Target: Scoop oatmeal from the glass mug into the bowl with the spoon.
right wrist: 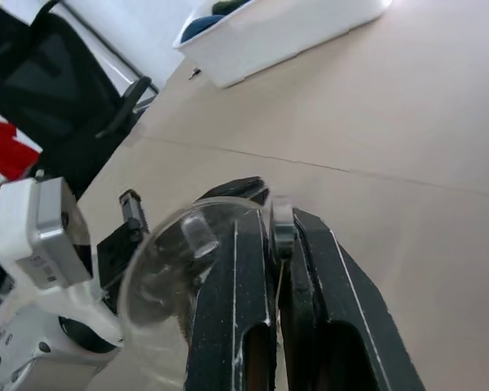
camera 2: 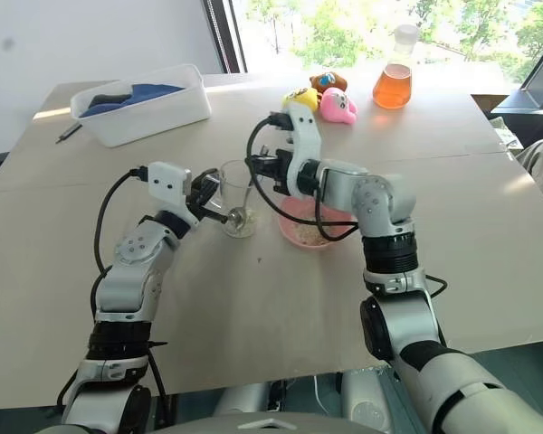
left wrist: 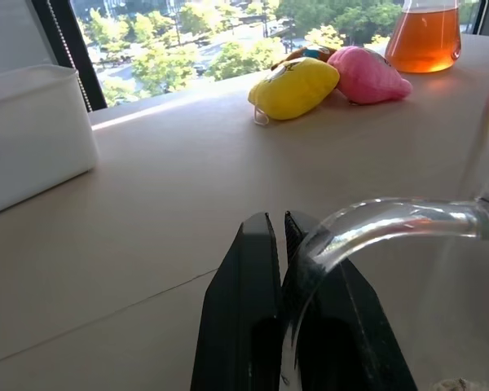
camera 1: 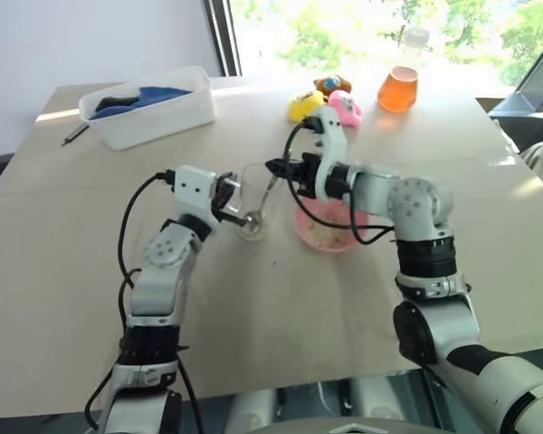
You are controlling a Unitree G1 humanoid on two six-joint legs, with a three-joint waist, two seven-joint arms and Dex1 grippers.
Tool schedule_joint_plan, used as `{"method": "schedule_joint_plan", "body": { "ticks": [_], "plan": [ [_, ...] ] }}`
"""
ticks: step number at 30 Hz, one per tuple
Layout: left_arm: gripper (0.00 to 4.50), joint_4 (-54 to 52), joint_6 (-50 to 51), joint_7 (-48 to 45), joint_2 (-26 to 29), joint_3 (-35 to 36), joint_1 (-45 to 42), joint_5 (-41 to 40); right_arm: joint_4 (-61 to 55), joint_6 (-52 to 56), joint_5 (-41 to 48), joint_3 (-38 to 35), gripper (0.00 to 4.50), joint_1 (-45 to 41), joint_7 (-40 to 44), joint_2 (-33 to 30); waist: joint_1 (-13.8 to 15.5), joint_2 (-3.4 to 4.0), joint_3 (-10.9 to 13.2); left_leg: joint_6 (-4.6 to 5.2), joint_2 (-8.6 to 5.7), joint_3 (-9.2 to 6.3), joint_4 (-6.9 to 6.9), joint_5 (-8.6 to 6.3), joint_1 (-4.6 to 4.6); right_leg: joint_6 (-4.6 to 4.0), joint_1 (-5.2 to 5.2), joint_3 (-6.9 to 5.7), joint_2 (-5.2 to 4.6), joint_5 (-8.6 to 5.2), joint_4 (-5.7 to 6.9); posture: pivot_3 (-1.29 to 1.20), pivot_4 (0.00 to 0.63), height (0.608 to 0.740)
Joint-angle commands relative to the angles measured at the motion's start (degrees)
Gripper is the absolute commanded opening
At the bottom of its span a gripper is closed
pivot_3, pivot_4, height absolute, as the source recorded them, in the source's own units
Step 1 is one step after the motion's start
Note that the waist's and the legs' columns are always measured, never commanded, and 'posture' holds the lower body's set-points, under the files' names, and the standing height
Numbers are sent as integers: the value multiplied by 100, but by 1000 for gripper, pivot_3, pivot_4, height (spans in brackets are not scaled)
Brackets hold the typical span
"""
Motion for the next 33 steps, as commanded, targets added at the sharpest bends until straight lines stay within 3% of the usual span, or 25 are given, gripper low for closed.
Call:
{"method": "schedule_joint_plan", "body": {
  "ticks": [1,20,33],
  "plan": [
    [55,-141,-225,33,-24,38,-116,-15,-73,409,482,-538,0,-356,-178,99,-2,0,0,0,0,0,0,0,0,0,0,0,0,0,0,0,150,740],
    [55,167,-478,-50,-71,-10,-183,51,284,1381,1275,-2668,0,-1150,-1380,-394,0,0,0,0,-1,3,-2,0,0,0,0,1,0,0,5,0,150,740],
    [55,130,-792,-391,-165,-114,-123,-133,522,1401,1685,-3238,0,-1284,-2181,-413,-8,0,0,0,0,4,-4,0,-2,0,0,2,0,0,8,0,150,740]
  ]
}}
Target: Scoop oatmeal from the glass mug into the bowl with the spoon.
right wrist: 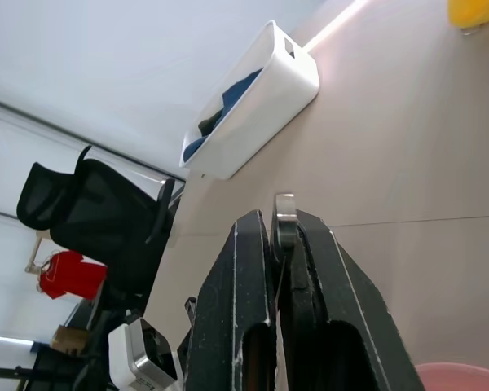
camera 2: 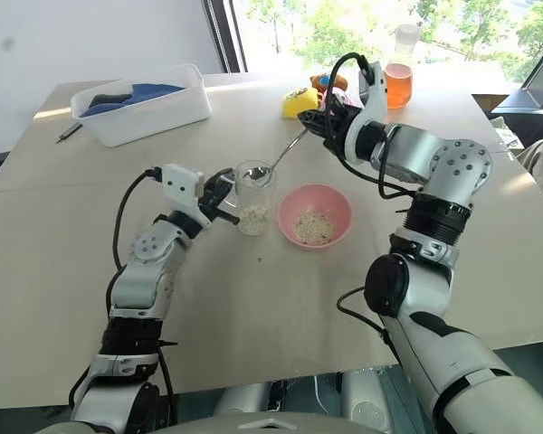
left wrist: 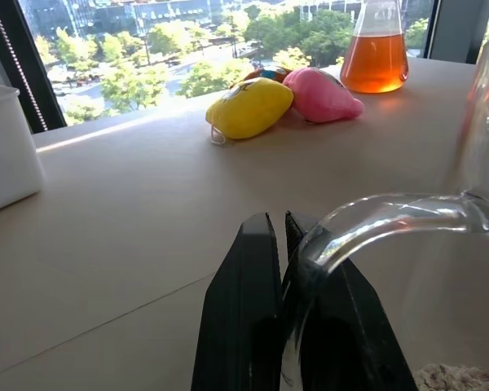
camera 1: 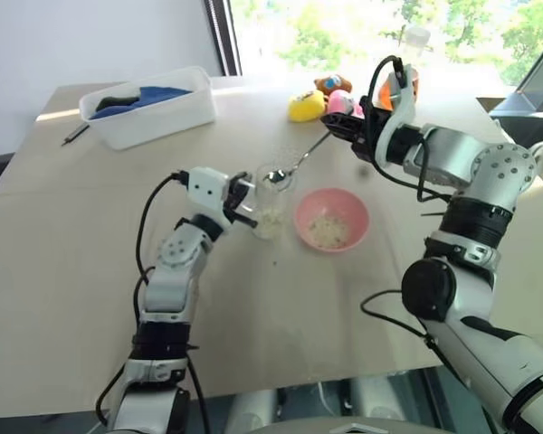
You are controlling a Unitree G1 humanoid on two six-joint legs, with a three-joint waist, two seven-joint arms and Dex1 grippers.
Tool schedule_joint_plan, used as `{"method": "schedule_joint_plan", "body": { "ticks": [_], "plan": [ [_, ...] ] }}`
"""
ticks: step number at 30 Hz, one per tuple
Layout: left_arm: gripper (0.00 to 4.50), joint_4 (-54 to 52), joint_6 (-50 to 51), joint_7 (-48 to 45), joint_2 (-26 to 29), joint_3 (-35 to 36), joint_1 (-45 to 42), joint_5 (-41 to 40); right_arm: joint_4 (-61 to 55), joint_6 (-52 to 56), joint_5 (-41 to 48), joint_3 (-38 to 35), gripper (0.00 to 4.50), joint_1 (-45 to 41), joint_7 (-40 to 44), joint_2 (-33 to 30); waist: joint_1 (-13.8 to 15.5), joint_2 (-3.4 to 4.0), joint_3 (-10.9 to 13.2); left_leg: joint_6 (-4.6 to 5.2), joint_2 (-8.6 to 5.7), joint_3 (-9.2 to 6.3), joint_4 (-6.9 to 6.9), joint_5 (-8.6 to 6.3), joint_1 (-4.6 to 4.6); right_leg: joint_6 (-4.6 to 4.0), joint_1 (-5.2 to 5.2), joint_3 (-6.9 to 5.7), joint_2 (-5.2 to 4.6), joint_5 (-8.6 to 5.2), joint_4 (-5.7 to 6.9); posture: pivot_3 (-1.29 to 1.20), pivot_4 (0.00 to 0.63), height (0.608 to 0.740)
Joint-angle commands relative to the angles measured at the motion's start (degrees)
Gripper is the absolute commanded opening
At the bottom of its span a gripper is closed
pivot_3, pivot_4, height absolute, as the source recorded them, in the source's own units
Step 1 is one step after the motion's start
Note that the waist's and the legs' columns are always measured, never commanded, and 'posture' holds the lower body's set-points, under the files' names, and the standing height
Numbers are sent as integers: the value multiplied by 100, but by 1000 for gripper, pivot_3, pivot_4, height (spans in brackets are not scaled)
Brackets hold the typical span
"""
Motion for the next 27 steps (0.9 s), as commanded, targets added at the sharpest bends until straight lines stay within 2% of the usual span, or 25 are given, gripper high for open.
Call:
{"method": "schedule_joint_plan", "body": {
  "ticks": [1,18,27],
  "plan": [
    [55,-222,-274,-56,21,95,-9,-100,-62,-34,259,-245,0,-209,-256,-94,-5,0,0,0,0,1,0,0,0,0,0,0,0,0,0,0,150,740],
    [55,-21,-380,-128,100,133,-3,-79,68,-201,1073,-321,0,-311,-571,-548,-1,0,0,0,2,1,-1,0,-2,0,0,0,1,0,-1,0,150,740],
    [55,35,-386,-115,216,250,77,-96,-38,9,1910,-392,0,-107,-821,-1060,0,0,0,1,2,-1,-1,0,-7,0,0,-2,0,0,-3,0,150,740]
  ]
}}
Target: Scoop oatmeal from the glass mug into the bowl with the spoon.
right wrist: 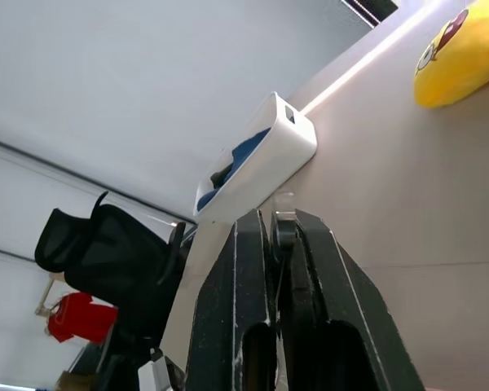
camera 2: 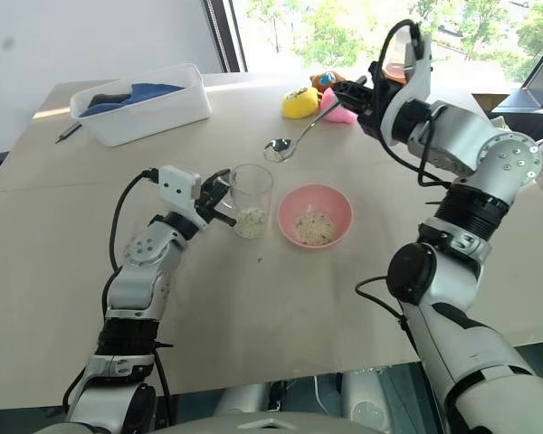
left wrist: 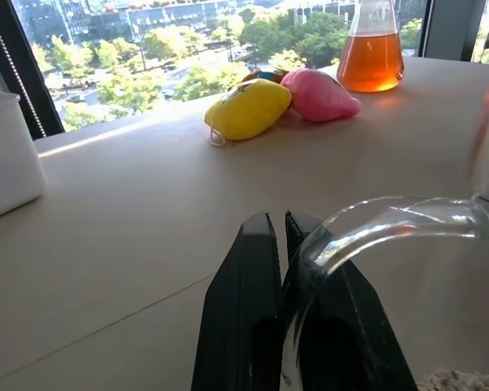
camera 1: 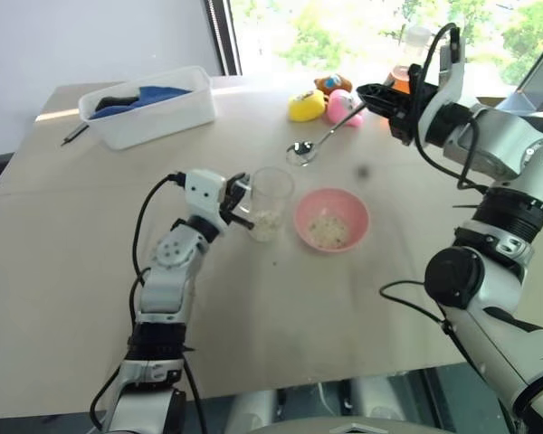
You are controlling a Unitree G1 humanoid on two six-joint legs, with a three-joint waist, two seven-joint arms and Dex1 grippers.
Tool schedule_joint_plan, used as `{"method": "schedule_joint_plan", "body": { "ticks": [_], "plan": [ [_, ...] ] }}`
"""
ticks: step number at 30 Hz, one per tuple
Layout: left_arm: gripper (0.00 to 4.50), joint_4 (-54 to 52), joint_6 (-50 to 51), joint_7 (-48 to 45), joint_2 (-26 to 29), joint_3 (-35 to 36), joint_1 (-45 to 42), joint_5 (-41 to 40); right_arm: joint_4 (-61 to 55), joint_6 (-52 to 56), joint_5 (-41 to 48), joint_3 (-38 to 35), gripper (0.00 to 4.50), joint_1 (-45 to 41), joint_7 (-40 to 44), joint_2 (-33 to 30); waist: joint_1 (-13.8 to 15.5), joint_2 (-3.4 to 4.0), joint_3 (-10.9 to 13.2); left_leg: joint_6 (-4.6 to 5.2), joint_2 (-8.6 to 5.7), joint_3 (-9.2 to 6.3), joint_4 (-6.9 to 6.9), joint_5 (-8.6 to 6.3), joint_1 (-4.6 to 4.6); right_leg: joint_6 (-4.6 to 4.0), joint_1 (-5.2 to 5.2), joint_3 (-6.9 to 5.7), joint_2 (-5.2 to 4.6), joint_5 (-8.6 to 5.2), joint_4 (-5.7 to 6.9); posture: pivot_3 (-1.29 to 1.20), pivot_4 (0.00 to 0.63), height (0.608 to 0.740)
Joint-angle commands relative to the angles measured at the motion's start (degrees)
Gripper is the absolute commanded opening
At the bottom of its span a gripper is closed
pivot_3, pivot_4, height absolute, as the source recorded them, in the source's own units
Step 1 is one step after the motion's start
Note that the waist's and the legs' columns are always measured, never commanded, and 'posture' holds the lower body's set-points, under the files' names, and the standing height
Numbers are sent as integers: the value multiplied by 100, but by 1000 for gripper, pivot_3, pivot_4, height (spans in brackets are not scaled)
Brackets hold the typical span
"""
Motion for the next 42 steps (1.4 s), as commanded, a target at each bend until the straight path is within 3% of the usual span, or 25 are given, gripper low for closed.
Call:
{"method": "schedule_joint_plan", "body": {
  "ticks": [1,12,22,29,34,38,42],
  "plan": [
    [55,-94,-154,10,100,201,49,-80,-223,86,559,-37,0,61,-109,-242,-2,0,0,0,0,0,0,0,0,0,0,0,0,0,0,0,150,740],
    [55,122,-146,350,167,598,-12,-98,-443,109,590,664,0,867,11,-862,0,0,0,1,6,2,1,0,-1,0,0,1,0,0,-4,0,150,740],
    [55,-58,-32,397,133,555,69,-102,-2413,-668,-1009,3364,0,1396,1974,-1962,6,0,0,2,4,-1,2,-1,-2,0,-1,0,0,0,-11,0,150,740],
    [55,-87,-14,446,63,490,85,-97,-3347,-1769,-2225,4663,0,1341,3199,-2586,20,-1,0,1,4,-7,5,-1,-3,0,-1,-3,-1,0,-12,0,150,740],
    [55,-71,-26,467,29,477,66,-93,-3501,-2437,-2984,5204,0,1375,4006,-3024,35,-3,1,1,2,-9,9,-1,-4,0,-1,-5,-4,0,-14,0,150,740],
    [55,-87,-99,447,29,367,80,17,-3341,-2556,-3054,5069,0,1475,4234,-2861,40,-3,1,1,1,-11,9,-1,-4,0,-1,-6,-5,0,-14,0,150,740],
    [55,-114,-96,461,1,346,88,13,-2754,-2240,-2790,4338,0,1185,3872,-2274,41,-4,0,1,4,-11,11,0,-4,0,-1,-6,-7,0,-9,0,150,740]
  ]
}}
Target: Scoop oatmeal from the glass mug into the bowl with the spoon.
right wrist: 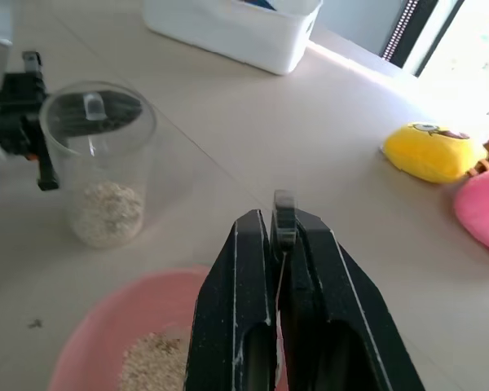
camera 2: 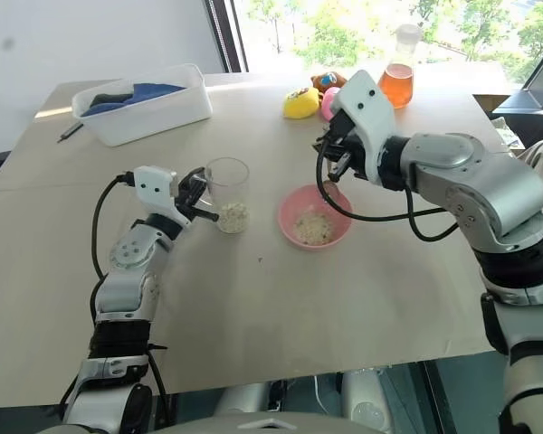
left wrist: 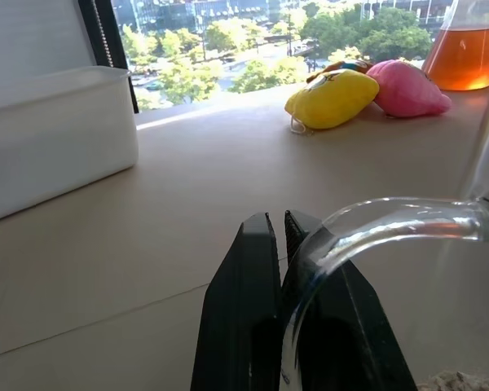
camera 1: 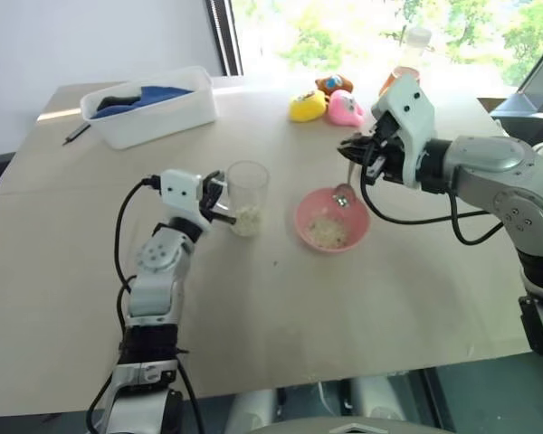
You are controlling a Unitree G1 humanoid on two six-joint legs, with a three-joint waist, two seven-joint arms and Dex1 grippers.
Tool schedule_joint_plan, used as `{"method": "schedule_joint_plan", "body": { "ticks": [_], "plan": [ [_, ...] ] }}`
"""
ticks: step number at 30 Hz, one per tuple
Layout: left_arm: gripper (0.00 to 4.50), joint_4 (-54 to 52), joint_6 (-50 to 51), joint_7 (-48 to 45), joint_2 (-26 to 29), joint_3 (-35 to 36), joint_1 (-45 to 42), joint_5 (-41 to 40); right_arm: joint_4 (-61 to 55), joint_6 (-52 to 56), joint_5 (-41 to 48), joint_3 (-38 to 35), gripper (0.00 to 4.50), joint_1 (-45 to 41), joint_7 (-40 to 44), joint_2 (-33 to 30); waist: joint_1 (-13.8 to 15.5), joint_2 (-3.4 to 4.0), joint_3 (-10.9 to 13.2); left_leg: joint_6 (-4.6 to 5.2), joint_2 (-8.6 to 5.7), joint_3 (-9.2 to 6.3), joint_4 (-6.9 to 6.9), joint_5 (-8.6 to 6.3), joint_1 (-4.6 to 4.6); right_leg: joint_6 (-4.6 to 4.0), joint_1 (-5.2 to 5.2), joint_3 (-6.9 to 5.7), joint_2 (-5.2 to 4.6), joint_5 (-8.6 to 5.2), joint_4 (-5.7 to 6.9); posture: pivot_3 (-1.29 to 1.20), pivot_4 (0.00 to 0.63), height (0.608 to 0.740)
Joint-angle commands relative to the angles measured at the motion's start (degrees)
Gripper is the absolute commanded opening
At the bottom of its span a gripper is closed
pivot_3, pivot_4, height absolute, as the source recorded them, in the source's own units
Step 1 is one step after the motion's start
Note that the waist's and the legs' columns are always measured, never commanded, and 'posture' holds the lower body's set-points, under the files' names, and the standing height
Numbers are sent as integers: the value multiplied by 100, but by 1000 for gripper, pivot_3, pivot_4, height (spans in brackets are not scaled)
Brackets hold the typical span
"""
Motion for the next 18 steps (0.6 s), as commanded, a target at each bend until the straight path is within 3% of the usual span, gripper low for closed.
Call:
{"method": "schedule_joint_plan", "body": {
  "ticks": [1,8,13,18],
  "plan": [
    [55,-232,-97,16,4,-42,21,28,436,247,294,-958,0,-463,-403,460,6,0,0,0,0,0,2,0,0,0,0,0,-1,0,0,0,150,740],
    [55,-172,-132,-17,44,-43,3,45,1216,1082,1582,-2646,0,-1486,-1777,1948,-8,1,0,-1,-2,-7,-3,0,-3,0,-2,-6,-2,0,1,0,150,740],
    [55,-135,-165,-17,40,-54,-4,70,932,1281,2005,-2617,0,-1371,-2276,2698,-26,2,-1,-1,-10,-6,-2,1,-5,0,-1,-8,-3,0,5,0,150,740],
    [55,-205,-127,-21,-63,-40,30,-40,937,1145,1767,-2142,0,-1081,-2273,2997,-26,2,-1,-1,-11,-8,-2,1,-5,0,-1,-9,0,0,6,0,150,740]
  ]
}}
